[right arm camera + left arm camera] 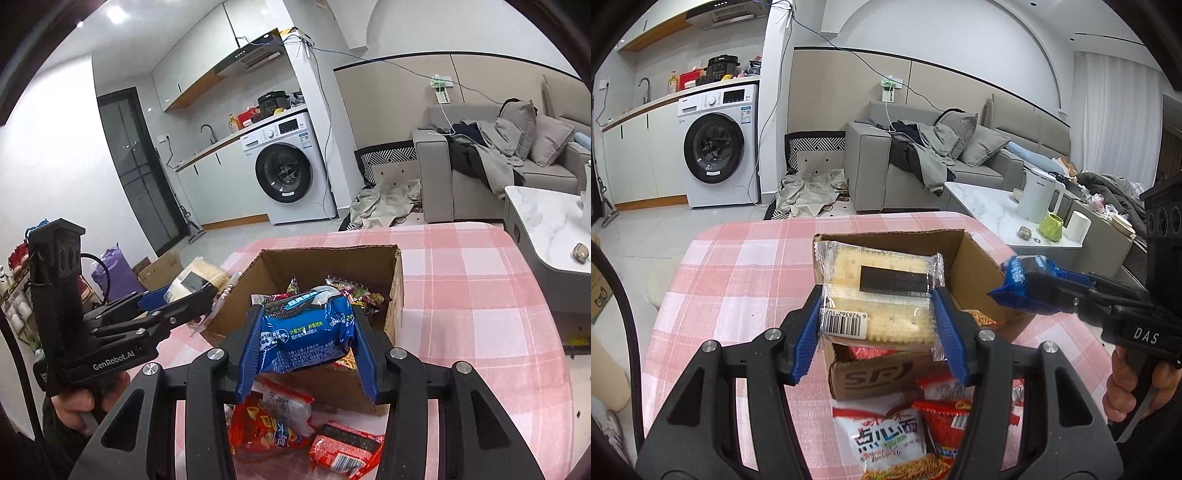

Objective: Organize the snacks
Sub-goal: 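Lift the cracker pack and blue cookie pack over the box and lower them inside, then open both tools to release the packs into the box and withdraw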

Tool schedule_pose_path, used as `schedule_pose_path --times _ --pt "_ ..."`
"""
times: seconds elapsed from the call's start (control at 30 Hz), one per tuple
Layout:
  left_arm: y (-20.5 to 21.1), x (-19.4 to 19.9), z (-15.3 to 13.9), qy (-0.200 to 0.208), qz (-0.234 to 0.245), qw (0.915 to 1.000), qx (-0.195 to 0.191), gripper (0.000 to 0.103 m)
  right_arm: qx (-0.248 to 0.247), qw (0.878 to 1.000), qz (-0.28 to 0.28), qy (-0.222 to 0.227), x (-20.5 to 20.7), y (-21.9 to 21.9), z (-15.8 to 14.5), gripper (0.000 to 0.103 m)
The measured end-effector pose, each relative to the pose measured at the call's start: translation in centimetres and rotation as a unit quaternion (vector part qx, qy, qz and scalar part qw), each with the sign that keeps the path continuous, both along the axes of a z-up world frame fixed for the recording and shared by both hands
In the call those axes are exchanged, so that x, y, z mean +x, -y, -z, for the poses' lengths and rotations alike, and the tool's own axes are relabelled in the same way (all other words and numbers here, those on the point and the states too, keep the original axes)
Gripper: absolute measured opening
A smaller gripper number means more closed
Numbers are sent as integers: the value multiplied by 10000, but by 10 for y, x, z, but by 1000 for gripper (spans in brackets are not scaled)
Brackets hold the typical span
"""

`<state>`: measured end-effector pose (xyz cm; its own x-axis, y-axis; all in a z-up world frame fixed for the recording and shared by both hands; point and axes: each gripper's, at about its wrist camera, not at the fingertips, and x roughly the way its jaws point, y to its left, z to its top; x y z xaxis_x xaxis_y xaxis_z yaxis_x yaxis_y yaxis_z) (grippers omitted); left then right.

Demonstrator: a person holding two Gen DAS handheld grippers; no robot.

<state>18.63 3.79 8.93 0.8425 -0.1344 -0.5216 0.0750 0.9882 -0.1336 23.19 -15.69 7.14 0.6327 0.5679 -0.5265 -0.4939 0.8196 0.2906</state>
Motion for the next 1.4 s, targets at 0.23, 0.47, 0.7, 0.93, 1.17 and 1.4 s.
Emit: schedule_pose_path --times 0.23,0.47,0.7,0.93,1.17,1.4 --pt "-2 20 9 -11 -99 10000 -7 55 52 9999 27 -126 14 -5 4 46" --pt "-2 39 22 -28 -177 9998 55 55 57 9995 111 -277 33 -8 11 46" --pt "1 56 37 -49 -238 9995 216 55 63 9991 108 -416 46 -12 19 46" --pt "7 66 47 -98 -182 9990 403 55 -27 9990 76 -437 56 -17 24 46" --pt "10 74 54 -119 -159 9991 387 55 -132 9990 130 -401 60 -22 25 46" --pt "9 79 59 -81 -140 9993 325 55 -227 9988 205 -370 67 -26 27 46"
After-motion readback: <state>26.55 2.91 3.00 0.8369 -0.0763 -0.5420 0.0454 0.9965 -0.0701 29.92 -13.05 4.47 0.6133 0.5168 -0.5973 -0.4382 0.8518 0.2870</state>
